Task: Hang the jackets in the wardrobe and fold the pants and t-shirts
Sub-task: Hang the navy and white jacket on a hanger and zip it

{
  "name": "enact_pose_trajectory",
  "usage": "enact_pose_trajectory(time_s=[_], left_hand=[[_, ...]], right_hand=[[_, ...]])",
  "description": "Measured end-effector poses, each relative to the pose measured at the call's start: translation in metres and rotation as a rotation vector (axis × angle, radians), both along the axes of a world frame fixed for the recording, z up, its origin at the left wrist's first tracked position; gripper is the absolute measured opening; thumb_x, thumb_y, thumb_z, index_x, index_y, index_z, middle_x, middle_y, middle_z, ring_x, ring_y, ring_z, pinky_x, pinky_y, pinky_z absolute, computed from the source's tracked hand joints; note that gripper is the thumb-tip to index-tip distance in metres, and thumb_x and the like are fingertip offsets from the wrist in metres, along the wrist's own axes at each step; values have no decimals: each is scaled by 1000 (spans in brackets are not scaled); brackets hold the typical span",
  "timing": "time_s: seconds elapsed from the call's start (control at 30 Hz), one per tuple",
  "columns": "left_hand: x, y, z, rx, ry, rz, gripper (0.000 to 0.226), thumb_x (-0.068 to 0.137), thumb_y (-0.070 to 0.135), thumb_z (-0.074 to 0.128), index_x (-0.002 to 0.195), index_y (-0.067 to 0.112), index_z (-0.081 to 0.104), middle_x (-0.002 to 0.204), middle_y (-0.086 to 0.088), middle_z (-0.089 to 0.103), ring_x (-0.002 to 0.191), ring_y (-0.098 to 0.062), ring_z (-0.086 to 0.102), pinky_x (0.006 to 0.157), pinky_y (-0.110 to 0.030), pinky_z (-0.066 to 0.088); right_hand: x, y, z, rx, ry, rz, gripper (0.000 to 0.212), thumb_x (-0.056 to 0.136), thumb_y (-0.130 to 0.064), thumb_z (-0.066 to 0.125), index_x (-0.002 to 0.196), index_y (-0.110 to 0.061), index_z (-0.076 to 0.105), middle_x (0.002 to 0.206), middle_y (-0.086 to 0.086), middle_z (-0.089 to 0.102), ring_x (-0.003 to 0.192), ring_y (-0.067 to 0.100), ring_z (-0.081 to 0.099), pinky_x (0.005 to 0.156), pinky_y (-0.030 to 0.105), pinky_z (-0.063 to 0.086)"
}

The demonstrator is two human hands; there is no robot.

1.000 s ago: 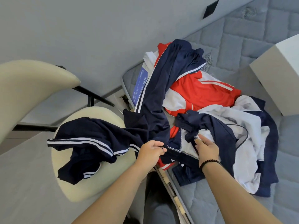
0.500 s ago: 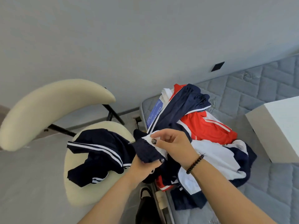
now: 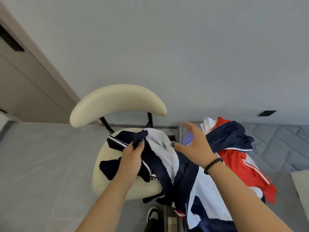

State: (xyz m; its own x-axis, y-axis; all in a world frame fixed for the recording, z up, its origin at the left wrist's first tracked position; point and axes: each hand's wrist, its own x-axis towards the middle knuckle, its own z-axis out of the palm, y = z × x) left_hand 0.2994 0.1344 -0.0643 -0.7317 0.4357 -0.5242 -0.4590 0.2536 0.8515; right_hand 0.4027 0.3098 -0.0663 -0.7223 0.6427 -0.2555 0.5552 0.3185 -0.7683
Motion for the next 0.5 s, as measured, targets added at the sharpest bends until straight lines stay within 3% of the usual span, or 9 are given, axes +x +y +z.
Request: enact_pose_trajectory(time_s=[0.1, 0.17, 0.23, 0.3, 0.37, 0.43, 0.5], left_hand=[[-12, -27, 11, 40, 28, 87, 24, 99, 38, 50, 98, 26, 71, 102, -5, 74, 102, -27, 67, 97, -50, 50], [-15, -49, 17, 55, 60, 138, 26, 98, 43, 50, 100, 26, 70, 102, -4, 74, 101, -26, 68, 98, -52, 49], [-14, -73, 24, 68, 89, 197, 27, 98, 43, 50, 102, 26, 70, 101, -1, 74, 100, -23, 69, 97, -50, 50], [-10, -100, 31, 104, 102, 248, 27, 99, 39, 49, 104, 21, 69, 102, -1, 75, 100, -21, 69, 97, -47, 50], [-1, -129, 42, 129, 129, 287, 27, 99, 37, 49, 106, 18, 68, 104, -2, 74, 101, -19, 69, 97, -44, 50], [7, -153, 52, 158, 160, 311, 26, 99, 36, 49, 106, 18, 67, 106, -1, 74, 104, -18, 68, 97, -42, 50], [23, -188, 64, 197, 188, 363, 25, 100, 35, 48, 107, 19, 67, 108, 1, 73, 105, -16, 67, 97, -39, 50]], right_hand=[[9, -25, -43, -3, -423, 135, 114, 67, -50, 80, 151, -13, 11, 154, 9, 22, 141, 28, 21, 114, 43, 27], [15, -47, -69, -156, -477, 132, 116, 68, -44, 81, 151, -9, 8, 154, 12, 23, 140, 28, 26, 112, 41, 31], [19, -69, -87, -345, -409, 42, 104, 75, -30, 79, 150, -6, 10, 149, 11, 33, 136, 26, 35, 107, 33, 36], [17, -92, -95, -442, -386, 33, 86, 80, -26, 75, 146, -6, 24, 132, 9, 52, 121, 25, 51, 97, 30, 44], [10, -117, -93, -453, -327, 64, 49, 83, -27, 71, 123, -7, 52, 105, 6, 64, 93, 18, 60, 73, 25, 49], [2, -139, -82, -483, -245, 33, 17, 87, -23, 66, 95, -10, 59, 94, 9, 64, 85, 20, 58, 64, 24, 43], [1, -168, -69, -511, -185, -30, 25, 90, -16, 62, 72, -12, 45, 86, 13, 57, 80, 24, 57, 66, 31, 46]])
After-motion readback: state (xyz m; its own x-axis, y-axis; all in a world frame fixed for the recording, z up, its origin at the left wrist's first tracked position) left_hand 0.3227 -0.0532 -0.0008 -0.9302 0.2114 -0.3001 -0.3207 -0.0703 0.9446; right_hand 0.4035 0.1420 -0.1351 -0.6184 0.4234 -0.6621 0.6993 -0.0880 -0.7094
